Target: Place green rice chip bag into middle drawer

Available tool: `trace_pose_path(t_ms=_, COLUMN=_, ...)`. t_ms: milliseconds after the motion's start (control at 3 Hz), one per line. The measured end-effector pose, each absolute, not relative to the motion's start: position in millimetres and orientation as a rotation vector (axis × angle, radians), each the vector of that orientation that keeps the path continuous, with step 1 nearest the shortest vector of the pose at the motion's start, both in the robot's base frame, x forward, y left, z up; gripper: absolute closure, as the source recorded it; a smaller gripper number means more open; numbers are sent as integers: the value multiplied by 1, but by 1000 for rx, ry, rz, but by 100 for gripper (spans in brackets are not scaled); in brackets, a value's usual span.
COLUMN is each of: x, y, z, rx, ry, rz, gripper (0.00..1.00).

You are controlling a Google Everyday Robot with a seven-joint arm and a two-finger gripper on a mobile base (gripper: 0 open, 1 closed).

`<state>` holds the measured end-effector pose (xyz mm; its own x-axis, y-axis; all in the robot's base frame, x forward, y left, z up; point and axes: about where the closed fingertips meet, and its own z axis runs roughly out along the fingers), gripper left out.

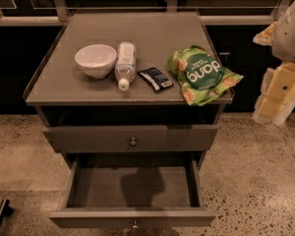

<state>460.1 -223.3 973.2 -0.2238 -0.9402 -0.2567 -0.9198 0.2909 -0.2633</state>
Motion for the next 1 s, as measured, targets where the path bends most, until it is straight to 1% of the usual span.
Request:
trace_pose_path(t_ms=333, x=486, y=-219, z=969, rx=-1665, ry=2165, rz=-39, gripper=0)
trace_pose_path(t_ms=1000, x=491, y=-223, z=968, rx=-1630, ry=2164, rz=-26, gripper=0)
